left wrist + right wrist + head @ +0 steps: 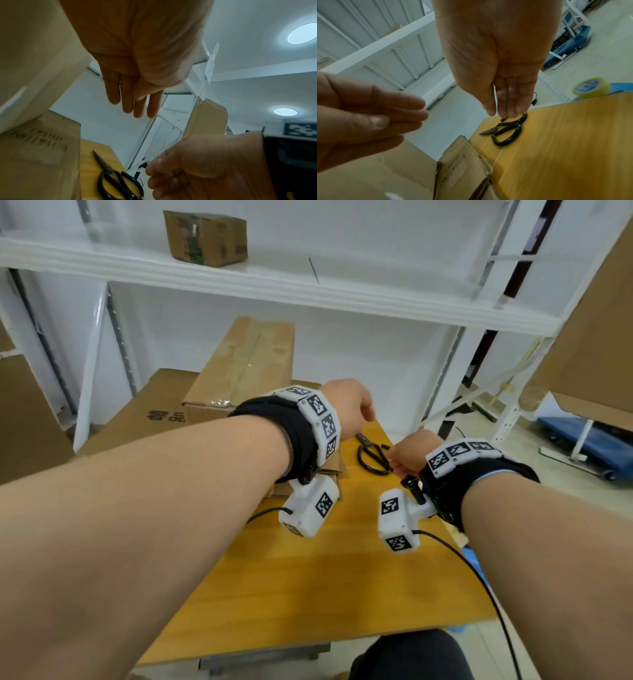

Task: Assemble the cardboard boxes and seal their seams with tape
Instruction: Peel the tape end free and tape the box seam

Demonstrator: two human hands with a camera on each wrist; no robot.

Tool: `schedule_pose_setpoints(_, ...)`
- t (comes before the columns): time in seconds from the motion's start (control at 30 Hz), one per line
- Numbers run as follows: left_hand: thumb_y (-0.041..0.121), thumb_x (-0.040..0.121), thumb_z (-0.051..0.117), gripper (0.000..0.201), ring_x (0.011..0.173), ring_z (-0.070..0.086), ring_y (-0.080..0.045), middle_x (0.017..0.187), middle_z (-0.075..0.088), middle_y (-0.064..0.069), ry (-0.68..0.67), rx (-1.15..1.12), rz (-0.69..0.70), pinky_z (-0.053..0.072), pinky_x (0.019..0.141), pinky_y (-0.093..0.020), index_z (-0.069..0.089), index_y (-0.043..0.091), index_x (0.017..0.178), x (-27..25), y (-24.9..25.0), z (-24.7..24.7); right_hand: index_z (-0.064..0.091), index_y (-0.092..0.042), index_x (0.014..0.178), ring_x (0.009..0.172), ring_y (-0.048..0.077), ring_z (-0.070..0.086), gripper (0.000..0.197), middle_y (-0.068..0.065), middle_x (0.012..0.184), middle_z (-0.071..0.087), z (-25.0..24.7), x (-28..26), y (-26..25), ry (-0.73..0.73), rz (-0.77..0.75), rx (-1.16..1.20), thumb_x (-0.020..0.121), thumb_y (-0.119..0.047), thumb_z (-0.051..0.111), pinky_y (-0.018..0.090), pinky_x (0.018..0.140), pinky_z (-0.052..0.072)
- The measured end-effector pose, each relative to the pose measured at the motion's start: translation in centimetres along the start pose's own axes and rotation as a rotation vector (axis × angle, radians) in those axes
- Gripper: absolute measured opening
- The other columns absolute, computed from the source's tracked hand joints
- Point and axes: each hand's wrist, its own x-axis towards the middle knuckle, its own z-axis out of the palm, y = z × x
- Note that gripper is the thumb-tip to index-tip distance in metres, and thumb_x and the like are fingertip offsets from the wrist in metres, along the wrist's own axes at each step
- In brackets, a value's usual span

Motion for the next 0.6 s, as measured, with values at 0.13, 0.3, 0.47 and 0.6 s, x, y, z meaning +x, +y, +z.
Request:
schedule_pose_setpoints(0.13, -0.004, 0.088, 0.047, 0.042, 0.113, 0.06, -0.023, 0.126, 0.063, -0.002, -0.072, 0.059, -0.034, 0.048, 0.098, -0.033, 0.068, 0.018, 0.118, 2.6, 0.0, 2.2, 0.067, -0.012, 0.107, 0.082, 0.018, 0.065, 0.02, 0.006, 0.099, 0.067, -0.2, 2.1, 1.1, 0.056, -0.029, 0.002, 0.088, -0.018, 0.066, 0.029, 0.068, 0.057)
schedule_pose_setpoints(0.3, -0.002, 0.09, 0.048, 0.038, 0.108, 0.061, -0.023, 0.121, 0.065, -0.003, -0.081, 0.065, -0.075, 0.051, 0.093, -0.035, 0.071, 0.017, 0.113, 5.0, -0.6, 4.7, 0.069, -0.022, 0.11, 0.1, 0.022, 0.065, 0.02, 0.0, 0.106, 0.067, 0.6, 3.7, 1.2, 0.155, -0.141, -0.191, 0.095, -0.019, 0.057, 0.031, 0.088, 0.053)
schedule_pose_setpoints(0.47, 0.001, 0.09, 0.049, 0.036, 0.106, 0.062, -0.022, 0.118, 0.067, -0.002, -0.081, 0.054, -0.103, 0.052, 0.093, -0.036, 0.072, 0.018, 0.111, 6.4, -1.4, 6.4, 0.069, -0.018, 0.103, 0.097, 0.027, 0.065, 0.017, 0.005, 0.101, 0.069, 1.9, 5.5, 1.1, 0.122, -0.156, -0.415, 0.093, -0.026, 0.058, 0.036, 0.087, 0.054)
schedule_pose_setpoints(0.6, 0.001, 0.089, 0.049, 0.036, 0.104, 0.063, -0.022, 0.115, 0.068, -0.001, -0.104, 0.055, -0.109, 0.053, 0.089, -0.033, 0.073, 0.019, 0.109, 6.7, -1.7, 7.2, 0.035, -0.024, 0.066, 0.083, 0.026, 0.048, 0.04, -0.002, 0.069, 0.038, 3.3, 6.6, 2.5, 0.117, -0.166, -0.494, 0.089, -0.029, 0.068, 0.033, 0.07, 0.038)
